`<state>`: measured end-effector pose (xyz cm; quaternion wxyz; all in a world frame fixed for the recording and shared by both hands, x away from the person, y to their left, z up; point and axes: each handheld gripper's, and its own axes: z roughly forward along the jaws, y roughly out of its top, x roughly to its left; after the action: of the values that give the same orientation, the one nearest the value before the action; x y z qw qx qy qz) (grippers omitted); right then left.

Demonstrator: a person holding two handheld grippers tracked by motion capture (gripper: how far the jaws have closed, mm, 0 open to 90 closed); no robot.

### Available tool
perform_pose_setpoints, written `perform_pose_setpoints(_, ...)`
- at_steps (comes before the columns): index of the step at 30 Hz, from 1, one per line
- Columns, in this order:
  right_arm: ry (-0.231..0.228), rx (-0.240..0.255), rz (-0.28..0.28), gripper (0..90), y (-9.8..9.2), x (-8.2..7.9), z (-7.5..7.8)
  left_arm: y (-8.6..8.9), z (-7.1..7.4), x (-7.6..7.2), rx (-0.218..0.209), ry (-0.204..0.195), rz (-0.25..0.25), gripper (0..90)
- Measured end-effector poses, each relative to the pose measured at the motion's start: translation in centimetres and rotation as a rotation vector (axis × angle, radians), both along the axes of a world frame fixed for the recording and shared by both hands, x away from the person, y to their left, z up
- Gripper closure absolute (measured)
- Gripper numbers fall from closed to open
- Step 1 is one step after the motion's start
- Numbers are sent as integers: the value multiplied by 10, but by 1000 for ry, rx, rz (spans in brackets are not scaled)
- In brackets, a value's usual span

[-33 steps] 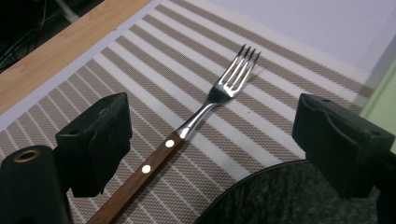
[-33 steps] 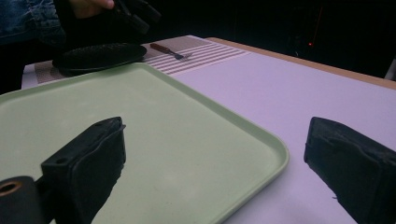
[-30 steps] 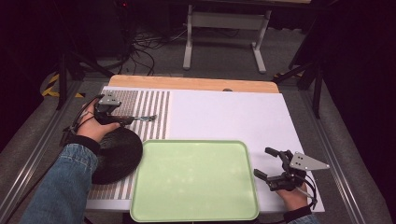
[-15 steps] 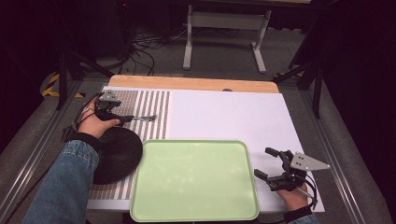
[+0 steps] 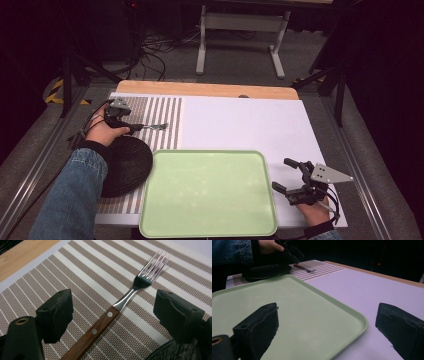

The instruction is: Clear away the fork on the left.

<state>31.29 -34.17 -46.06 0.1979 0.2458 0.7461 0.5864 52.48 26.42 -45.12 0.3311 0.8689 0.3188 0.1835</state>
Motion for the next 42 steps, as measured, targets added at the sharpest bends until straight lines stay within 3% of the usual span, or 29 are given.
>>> perform_pose_setpoints(6, -1, 2, 3, 51, 1, 0, 0, -1, -5, 4, 21, 21, -6, 195)
perform_pose_setpoints(10, -2, 11, 2, 51, 0, -1, 1, -4, -11, 7, 8, 46, -11, 210)
perform_pose_setpoints(19, 0, 20, 5, 51, -1, -2, 1, -6, -18, 13, 45, 74, -15, 241)
perform_pose_setpoints(26, 5, 23, 7, 52, -1, -3, 1, -9, -21, 15, 38, 116, -8, 296)
perform_pose_setpoints(35, 10, 30, 10, 51, -1, -3, 2, -5, -23, 14, 3, 150, 17, 326)
perform_pose_setpoints(42, 21, 41, 16, 51, -2, -2, 1, -5, -17, 12, 37, 189, 8, 423)
